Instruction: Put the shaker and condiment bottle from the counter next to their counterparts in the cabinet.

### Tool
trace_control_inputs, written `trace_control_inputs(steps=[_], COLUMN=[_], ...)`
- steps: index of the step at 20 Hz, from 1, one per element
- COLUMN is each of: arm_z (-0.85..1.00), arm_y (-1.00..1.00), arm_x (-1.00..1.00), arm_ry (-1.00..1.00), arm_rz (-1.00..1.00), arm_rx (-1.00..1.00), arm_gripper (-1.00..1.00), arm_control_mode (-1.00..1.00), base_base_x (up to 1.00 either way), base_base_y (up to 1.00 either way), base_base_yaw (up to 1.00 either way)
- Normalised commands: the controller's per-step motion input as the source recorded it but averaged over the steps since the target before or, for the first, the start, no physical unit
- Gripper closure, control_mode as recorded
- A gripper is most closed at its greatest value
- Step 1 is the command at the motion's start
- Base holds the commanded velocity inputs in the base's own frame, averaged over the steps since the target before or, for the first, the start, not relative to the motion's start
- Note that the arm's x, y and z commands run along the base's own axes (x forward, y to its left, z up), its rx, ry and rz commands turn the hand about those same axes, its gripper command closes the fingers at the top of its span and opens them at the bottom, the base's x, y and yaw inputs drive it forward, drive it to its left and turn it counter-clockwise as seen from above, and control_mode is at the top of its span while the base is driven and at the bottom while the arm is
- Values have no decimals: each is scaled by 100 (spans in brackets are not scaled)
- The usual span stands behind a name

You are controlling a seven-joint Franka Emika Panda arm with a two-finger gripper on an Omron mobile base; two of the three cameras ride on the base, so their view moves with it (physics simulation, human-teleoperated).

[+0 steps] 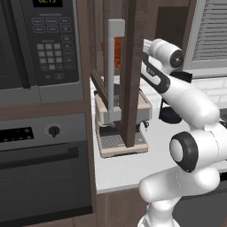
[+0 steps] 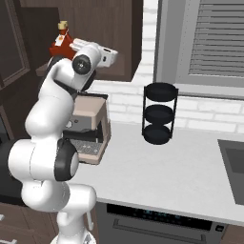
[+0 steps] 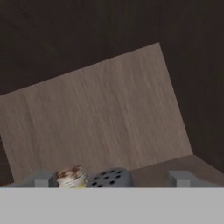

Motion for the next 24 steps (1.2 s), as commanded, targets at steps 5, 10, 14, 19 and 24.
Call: trace_control_inputs(steps=[5,10,14,19,24], arm_z=[17,0,0,0,1], arm_y=[-19,-69,-55,-47,-49], arm_x=[-67,-100,-100,-100,-100], arm_ry=[-1,0,-4,-8,6], arm_rz=[0,2,20,28,31], arm_rx=[-1,-9,-6,-3,-16], arm_gripper=[-100,-100,-100,-100,-100], arm_control_mode=[-100,-100,-100,-100,-100], base_base_x=[0,0,0,0,0], base_base_y=[0,0,0,0,0], base_base_yaw=[0,0,0,0,0])
